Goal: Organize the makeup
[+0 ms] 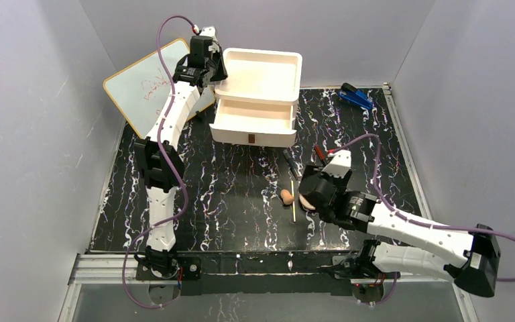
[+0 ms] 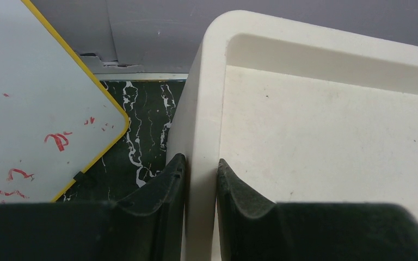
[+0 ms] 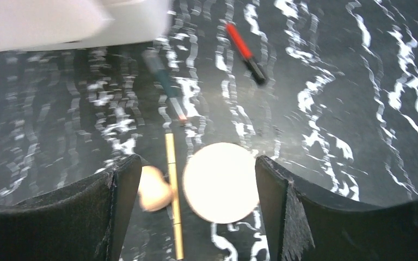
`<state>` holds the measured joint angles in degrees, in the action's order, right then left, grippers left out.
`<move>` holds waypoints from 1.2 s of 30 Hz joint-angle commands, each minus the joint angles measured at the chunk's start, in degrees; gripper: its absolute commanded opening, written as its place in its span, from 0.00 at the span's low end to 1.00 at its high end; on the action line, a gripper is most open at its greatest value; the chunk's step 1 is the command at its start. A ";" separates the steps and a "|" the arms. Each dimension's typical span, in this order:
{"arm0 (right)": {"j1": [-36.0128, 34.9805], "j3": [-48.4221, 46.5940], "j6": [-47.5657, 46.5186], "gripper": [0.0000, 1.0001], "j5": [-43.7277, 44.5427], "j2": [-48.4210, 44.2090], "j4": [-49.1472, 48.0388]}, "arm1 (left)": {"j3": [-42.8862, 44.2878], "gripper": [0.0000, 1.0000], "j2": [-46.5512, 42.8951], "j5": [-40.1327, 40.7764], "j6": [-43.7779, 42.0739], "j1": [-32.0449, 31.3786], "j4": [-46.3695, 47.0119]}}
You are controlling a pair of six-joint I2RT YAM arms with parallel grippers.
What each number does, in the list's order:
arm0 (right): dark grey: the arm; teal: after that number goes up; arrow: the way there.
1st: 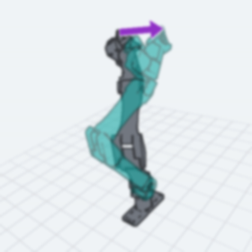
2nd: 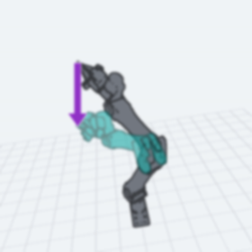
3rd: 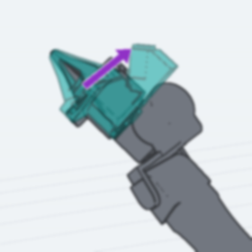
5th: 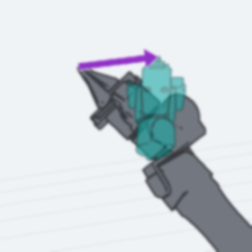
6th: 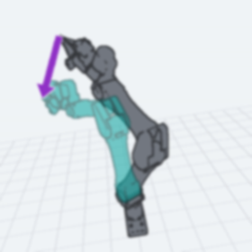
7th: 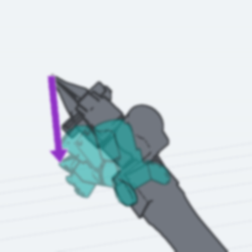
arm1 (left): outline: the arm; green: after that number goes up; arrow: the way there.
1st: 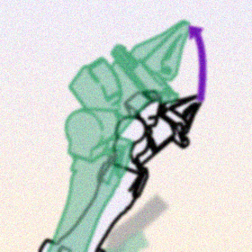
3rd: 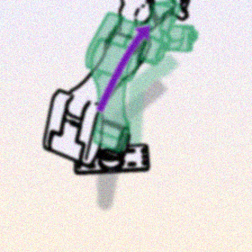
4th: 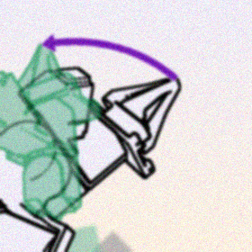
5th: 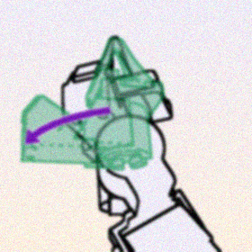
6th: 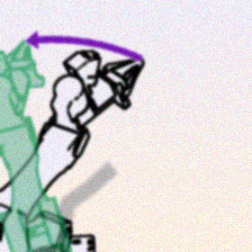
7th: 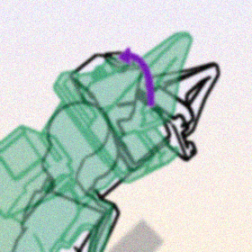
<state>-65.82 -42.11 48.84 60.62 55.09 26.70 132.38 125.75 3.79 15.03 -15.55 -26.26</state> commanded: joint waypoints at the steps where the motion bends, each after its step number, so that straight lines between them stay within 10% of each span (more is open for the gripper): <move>1: 11.35 1.72 5.00 0.83 -10.22 0.07 6.71 | 4.02 0.00 0.85 2.02 4.19 4.52 -0.16; 14: 31.91 9.44 -2.33 0.66 -36.75 3.38 -7.80 | 4.13 0.00 1.54 -0.01 5.27 5.75 -0.04; 30: 33.65 15.98 -2.21 0.42 -40.52 6.93 -14.78 | 3.77 0.00 1.35 -1.42 5.64 5.73 0.75; 36: 33.58 17.38 -2.21 0.19 -40.50 7.90 -15.88 | 3.77 0.00 1.42 -1.54 5.67 5.71 0.84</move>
<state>-32.25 -26.30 46.61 20.62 61.95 12.03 134.63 127.31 2.09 17.65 -11.46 -26.55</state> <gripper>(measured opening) 0.265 0.204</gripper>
